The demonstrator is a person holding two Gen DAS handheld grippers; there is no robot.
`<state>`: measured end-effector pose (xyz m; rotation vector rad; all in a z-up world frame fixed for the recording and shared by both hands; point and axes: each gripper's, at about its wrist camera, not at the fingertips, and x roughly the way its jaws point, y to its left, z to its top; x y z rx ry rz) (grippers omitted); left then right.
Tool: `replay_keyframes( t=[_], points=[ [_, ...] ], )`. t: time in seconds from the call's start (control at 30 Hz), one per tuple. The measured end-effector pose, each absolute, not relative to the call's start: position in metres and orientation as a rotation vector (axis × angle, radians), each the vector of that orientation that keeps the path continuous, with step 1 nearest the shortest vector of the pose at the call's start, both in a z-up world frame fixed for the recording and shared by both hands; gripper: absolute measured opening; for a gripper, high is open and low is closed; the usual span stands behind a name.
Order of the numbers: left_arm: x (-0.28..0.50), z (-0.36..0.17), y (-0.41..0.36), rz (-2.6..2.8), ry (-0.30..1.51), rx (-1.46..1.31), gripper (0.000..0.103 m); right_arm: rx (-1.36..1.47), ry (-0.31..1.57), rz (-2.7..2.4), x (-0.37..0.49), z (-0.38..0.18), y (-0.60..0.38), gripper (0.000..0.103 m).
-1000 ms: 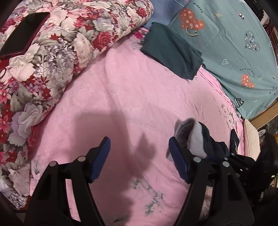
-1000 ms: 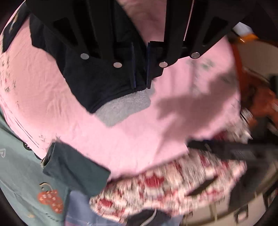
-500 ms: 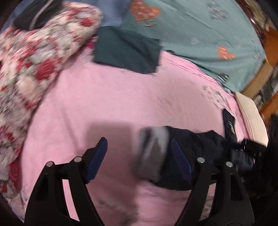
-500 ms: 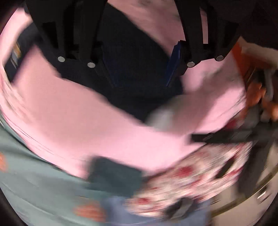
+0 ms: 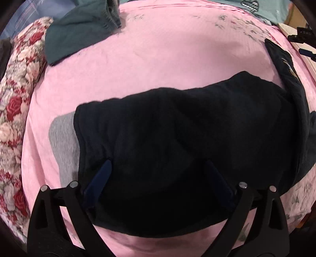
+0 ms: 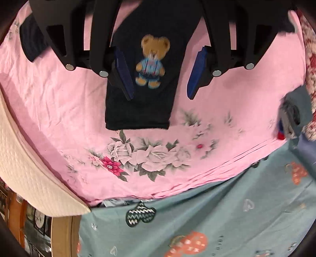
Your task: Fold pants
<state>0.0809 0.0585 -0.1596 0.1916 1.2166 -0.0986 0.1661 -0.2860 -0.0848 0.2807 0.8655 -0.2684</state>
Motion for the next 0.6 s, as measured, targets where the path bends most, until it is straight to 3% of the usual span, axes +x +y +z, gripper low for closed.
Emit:
replay_keyframes(
  t=[0.17,0.33,0.4,0.53,0.6],
  points=[
    [0.084,-0.158,0.061,-0.035,1.278,0.155,0.098,0.361,0.967,-0.248,0.229,-0.128,-0.297,0.057],
    [0.078,-0.156,0.062,0.012,1.303,0.137,0.098,0.238,1.034,-0.324,0.26,-0.157,-0.289,0.054],
    [0.077,-0.156,0.063,0.023,1.308,0.133,0.098,0.154,1.038,-0.342,0.261,-0.16,-0.282,0.046],
    [0.082,-0.157,0.063,0.04,1.325,0.124,0.098,0.168,1.044,-0.321,0.252,-0.153,-0.296,0.01],
    [0.084,-0.155,0.063,0.043,1.327,0.107,0.098,0.21,1.024,-0.301,0.239,-0.138,-0.308,0.009]
  ],
)
